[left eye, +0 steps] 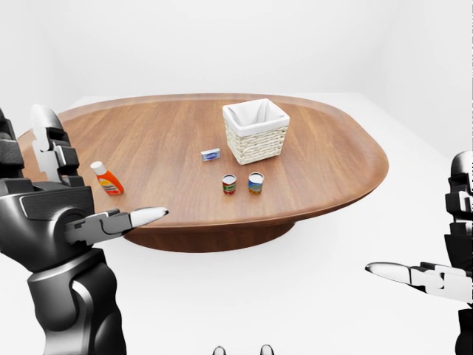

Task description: Pick up the tomato sauce, and put it in the basket.

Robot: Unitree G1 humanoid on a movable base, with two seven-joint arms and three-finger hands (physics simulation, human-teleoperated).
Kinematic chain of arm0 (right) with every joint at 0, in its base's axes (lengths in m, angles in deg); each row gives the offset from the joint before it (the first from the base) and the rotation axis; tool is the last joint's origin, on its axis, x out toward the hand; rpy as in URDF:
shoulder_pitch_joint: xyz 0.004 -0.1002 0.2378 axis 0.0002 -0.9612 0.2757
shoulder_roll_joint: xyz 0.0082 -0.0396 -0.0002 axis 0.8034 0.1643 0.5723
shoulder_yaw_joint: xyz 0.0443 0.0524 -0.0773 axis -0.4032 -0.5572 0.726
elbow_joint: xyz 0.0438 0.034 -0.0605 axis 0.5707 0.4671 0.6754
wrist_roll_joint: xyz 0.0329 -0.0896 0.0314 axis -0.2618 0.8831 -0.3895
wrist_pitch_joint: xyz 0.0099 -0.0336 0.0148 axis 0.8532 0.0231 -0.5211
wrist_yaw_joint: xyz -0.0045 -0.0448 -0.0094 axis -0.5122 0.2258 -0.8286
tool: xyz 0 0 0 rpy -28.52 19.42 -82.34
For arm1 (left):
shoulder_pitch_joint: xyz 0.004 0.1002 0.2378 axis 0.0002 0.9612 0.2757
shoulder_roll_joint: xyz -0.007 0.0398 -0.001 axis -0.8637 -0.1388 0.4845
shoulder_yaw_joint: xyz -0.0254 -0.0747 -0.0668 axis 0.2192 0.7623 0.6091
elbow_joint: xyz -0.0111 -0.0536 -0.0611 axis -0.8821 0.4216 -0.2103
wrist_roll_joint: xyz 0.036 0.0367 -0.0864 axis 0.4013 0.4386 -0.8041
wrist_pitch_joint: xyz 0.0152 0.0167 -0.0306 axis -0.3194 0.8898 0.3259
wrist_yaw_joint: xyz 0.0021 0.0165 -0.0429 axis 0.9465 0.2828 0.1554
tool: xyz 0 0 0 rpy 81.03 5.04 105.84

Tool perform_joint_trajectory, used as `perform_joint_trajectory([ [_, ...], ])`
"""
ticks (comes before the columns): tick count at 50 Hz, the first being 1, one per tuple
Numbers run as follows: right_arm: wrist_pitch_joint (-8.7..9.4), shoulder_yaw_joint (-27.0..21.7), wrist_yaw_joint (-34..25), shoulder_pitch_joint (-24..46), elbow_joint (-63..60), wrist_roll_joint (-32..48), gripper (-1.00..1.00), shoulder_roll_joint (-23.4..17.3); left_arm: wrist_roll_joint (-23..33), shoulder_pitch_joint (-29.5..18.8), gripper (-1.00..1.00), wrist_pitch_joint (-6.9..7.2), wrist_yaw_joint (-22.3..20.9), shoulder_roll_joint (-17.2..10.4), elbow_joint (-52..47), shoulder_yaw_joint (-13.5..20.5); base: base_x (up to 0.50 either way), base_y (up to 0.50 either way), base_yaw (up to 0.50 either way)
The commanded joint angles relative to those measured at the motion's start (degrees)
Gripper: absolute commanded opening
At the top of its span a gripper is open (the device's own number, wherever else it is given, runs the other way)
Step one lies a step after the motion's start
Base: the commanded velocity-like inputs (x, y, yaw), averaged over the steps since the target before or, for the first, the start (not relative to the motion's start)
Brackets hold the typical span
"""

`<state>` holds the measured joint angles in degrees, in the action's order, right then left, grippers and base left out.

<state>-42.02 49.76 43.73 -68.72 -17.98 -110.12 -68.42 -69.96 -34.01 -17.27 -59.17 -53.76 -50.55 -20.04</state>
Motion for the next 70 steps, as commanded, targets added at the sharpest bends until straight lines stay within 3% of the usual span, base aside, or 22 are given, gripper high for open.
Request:
perform_joint_trajectory([
  [1, 0.58, 0.8, -0.9, 0.4, 0.0, 0.9, 1.0, 1.0, 0.7, 0.5, 1.0, 0.0, -0.4, 0.3, 1.1, -0.4, 0.0, -0.28, 0.0],
  [4, 1.6, 0.9, -0.1, 1.5, 0.0, 0.5, 1.0, 0.0, 0.1, -0.6, 1.0, 0.0, 0.3, -0.2, -0.7, -0.1, 0.0, -0.27, 0.0],
  [14, 1.44, 1.3, 0.5, 1.4, 0.0, 0.5, 1.0, -0.5, 0.4, -0.3, 1.0, 0.0, 0.1, -0.1, -0.4, -0.2, 0.0, -0.27, 0.0],
  [34, 3.55, 1.6, -4.2, 2.6, 0.0, 3.1, 1.0, 5.0, 0.7, -0.2, 1.0, 0.0, -0.1, 0.1, 0.0, -0.3, 0.0, -0.27, 0.0],
  [40, 3.3, 1.5, -3.5, 2.4, 0.0, 2.7, 1.0, 4.3, 0.9, -0.1, 1.0, 0.0, -0.2, 0.1, 0.0, -0.5, 0.0, -0.27, 0.0],
  [50, 5.42, 2.2, -3.6, 3.3, 0.0, 3.6, 1.0, 4.2, 0.9, 0.0, 1.0, 0.0, -0.1, 0.1, -0.1, -0.3, 0.0, 0.0, 0.0],
  [70, 4.64, 2.7, -0.8, 3.1, 0.0, 2.6, 1.0, 0.6, 0.9, 0.0, 1.0, 0.0, -0.3, 0.2, 0.4, -0.4, 0.26, 0.0, 0.0],
])
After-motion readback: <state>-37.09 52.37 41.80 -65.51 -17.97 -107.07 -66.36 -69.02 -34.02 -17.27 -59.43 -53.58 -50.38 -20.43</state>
